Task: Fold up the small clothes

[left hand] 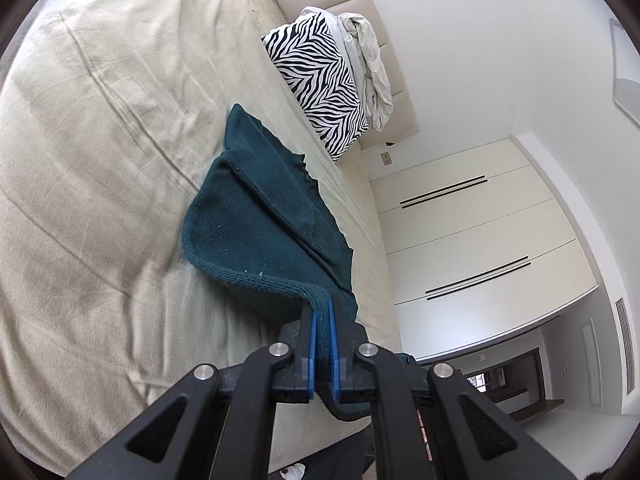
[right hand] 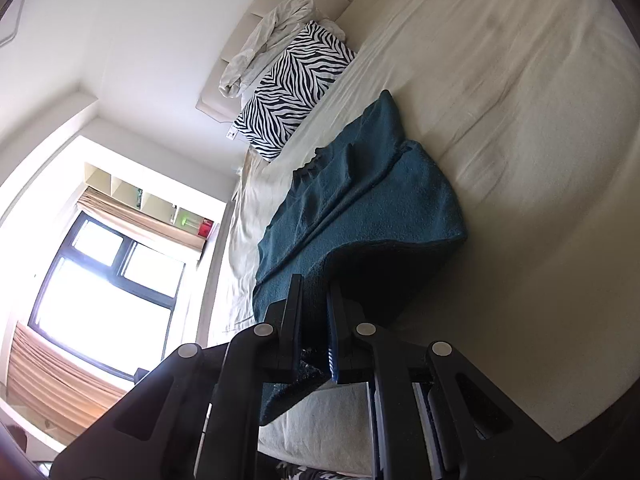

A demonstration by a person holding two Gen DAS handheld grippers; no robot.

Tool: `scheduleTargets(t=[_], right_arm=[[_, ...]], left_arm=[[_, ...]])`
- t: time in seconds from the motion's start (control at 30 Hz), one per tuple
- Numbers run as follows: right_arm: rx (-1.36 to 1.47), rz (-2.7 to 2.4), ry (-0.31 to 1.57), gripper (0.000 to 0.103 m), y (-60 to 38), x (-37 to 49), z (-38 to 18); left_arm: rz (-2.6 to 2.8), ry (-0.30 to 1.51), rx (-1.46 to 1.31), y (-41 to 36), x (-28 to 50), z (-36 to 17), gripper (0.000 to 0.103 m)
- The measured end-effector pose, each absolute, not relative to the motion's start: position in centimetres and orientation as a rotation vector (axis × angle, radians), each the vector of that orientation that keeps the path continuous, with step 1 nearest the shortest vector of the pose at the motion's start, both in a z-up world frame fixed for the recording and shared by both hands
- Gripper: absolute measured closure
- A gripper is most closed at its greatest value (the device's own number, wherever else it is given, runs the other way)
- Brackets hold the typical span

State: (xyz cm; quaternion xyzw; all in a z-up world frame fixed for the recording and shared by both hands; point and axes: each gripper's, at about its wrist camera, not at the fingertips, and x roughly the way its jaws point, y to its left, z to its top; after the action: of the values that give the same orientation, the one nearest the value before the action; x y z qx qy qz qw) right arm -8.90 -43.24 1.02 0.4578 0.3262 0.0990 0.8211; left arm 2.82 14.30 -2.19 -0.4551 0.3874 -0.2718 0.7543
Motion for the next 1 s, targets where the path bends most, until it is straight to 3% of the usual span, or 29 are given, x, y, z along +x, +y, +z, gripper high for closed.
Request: scheduleTargets(t=[0.63, 1.0], right_arm=[[1.002, 0.113, 0.584, 0.094, -49.0, 7.9, 2.1], [0.991, 0.027, 0.651, 0.094, -50.8, 21.9, -2.5]], left_arm=[[-0.538, 0.779, -1.048, 12.9, 19.5, -1.3, 0.097], [-0.439, 0.832, -1.016, 11.7, 30.3, -4.8, 0.097]])
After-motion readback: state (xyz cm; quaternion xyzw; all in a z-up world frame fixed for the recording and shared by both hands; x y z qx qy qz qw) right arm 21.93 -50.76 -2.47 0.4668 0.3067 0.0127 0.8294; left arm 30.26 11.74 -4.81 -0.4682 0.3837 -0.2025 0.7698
